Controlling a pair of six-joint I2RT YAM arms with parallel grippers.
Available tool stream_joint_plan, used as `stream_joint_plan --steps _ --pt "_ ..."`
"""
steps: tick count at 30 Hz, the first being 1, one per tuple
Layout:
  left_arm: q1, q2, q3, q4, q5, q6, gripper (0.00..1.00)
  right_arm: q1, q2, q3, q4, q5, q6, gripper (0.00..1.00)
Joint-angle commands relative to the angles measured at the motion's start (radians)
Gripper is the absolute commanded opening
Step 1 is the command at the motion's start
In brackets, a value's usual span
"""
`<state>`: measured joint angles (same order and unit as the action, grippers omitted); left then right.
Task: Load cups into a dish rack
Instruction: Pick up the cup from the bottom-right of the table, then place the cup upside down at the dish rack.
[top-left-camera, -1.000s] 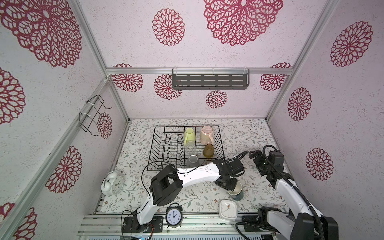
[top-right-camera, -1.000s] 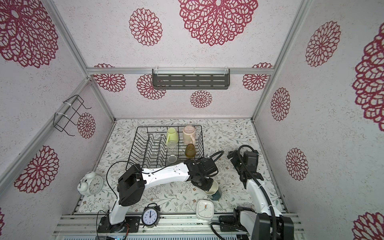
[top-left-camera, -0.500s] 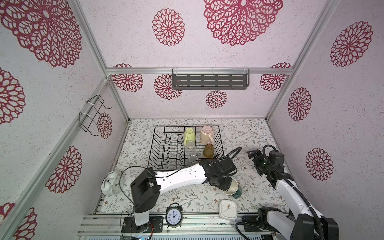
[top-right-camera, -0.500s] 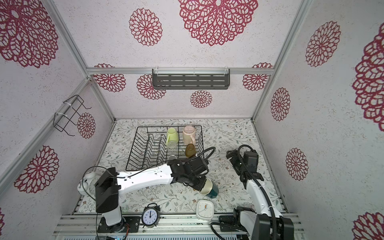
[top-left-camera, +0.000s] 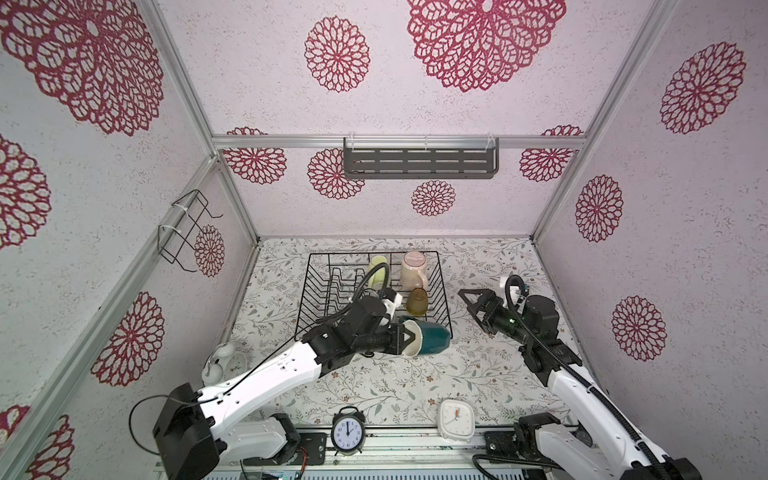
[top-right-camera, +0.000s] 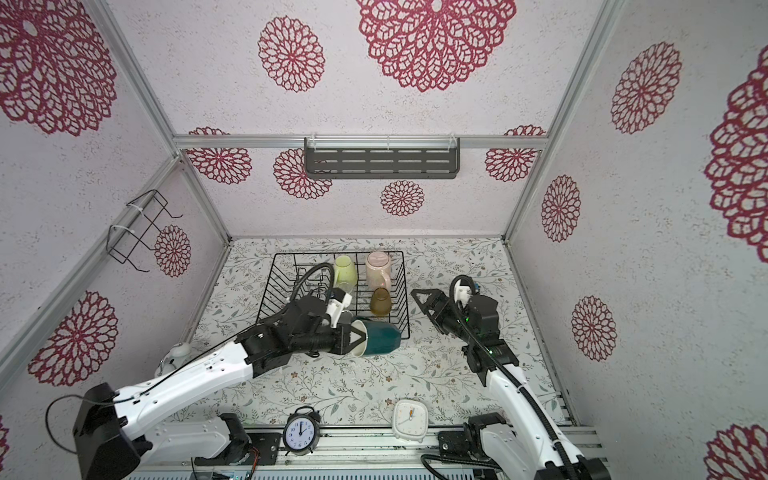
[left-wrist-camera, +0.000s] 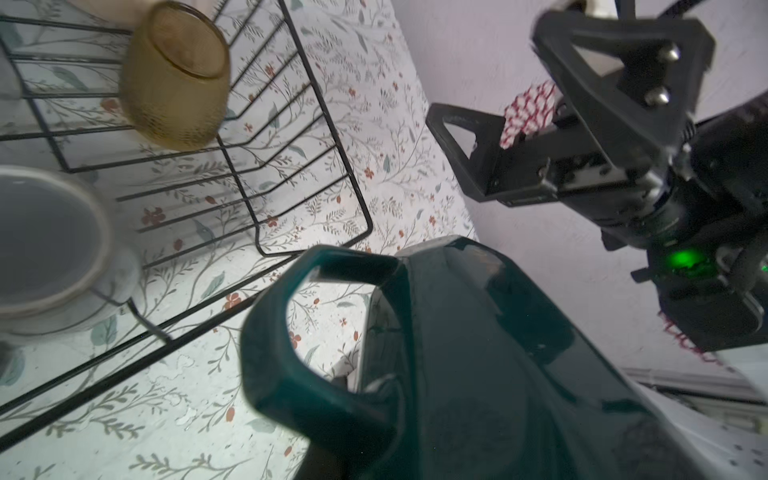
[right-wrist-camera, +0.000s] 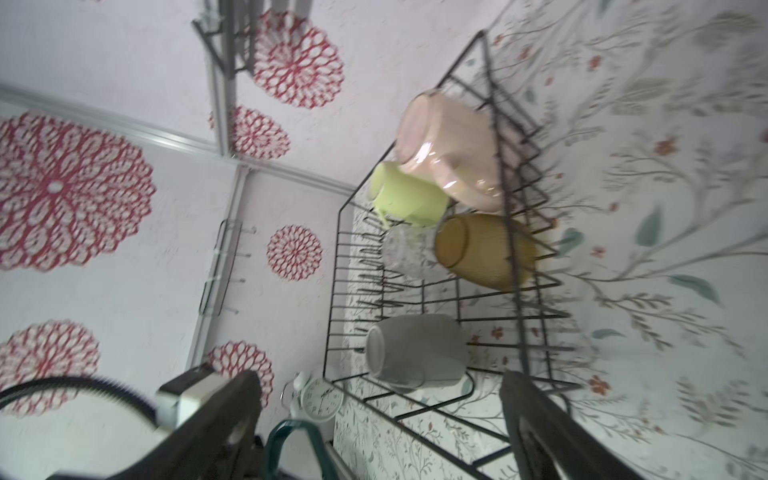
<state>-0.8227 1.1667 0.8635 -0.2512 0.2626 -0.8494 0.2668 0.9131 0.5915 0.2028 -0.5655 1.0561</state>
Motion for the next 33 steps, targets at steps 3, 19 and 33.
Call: stream_joint_plan --steps 3,19,33 --pt "0.102 -0.158 -0.061 0.278 0.102 -0.101 0.0 0.193 0.056 0.074 0.149 -0.004 0.025 0.99" --pt "0.367 -0.164 -0.219 0.603 0.382 -0.206 0.0 0.49 0.346 0.191 0.542 0.026 0.352 0.99" --pt "0.395 -0.063 -0.206 0.722 0.509 -0.244 0.0 0.495 0.457 0.256 0.656 0.03 0.499 0.95"
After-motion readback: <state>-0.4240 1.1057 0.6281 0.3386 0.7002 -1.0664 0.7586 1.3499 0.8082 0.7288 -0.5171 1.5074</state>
